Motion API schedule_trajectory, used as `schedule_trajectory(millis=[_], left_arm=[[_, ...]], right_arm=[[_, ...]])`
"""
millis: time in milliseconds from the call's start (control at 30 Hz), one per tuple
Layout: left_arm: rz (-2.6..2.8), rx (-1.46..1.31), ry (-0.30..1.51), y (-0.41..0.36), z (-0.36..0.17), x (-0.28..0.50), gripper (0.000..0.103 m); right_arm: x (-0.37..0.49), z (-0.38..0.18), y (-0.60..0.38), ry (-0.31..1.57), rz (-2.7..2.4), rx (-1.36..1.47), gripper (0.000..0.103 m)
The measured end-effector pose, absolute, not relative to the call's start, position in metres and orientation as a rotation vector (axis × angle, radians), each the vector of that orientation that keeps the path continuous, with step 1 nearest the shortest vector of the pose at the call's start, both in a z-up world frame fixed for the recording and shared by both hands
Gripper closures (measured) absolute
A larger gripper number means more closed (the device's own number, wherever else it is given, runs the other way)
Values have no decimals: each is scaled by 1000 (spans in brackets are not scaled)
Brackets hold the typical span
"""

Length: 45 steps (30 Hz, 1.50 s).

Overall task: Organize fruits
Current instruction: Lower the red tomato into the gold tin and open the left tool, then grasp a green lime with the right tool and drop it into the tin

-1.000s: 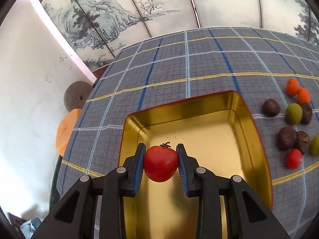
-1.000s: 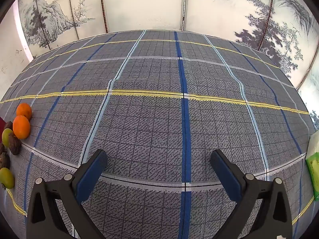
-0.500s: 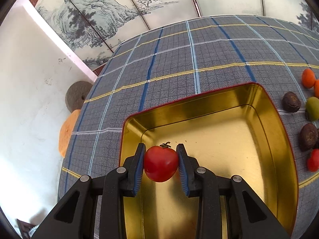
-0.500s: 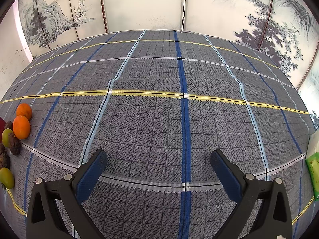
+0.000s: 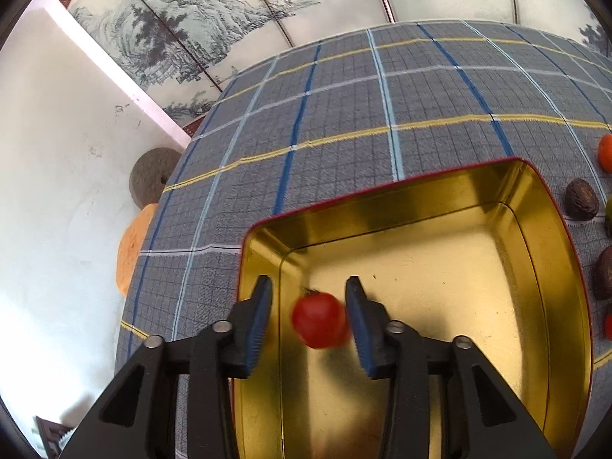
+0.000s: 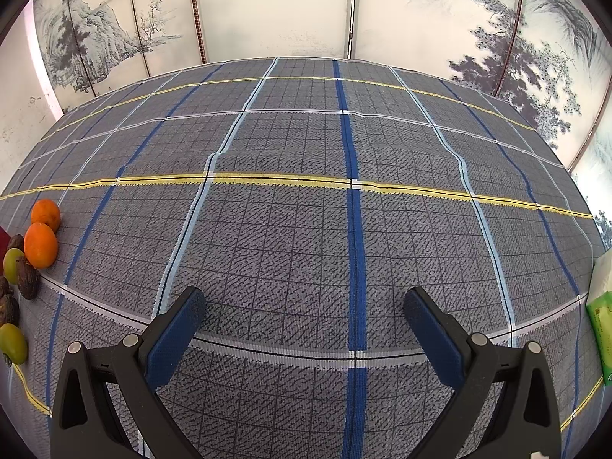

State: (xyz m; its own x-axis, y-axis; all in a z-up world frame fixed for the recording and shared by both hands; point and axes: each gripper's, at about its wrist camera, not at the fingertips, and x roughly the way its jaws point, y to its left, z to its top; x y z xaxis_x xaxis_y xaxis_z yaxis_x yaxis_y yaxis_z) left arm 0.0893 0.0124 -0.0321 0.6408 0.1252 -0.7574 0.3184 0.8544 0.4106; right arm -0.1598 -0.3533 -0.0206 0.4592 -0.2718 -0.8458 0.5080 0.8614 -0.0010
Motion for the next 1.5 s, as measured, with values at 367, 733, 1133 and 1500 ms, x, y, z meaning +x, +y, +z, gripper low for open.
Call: schedule_trajectory(millis=[367,733,1133,1500], left_arm=[[-182,282,917,32,15,17,15],[-243,127,860,31,22,-136,10],[-302,115,671,33,47,-194,3],[-313,77,755,44,40,-184,4]], right_arm=[[-167,-11,-344,919,-460,257,4],[-180,39,-155,751,269,59,27],[-129,-7,-129,961,307,-70,61],[-132,49,-101,859,446,19,70]])
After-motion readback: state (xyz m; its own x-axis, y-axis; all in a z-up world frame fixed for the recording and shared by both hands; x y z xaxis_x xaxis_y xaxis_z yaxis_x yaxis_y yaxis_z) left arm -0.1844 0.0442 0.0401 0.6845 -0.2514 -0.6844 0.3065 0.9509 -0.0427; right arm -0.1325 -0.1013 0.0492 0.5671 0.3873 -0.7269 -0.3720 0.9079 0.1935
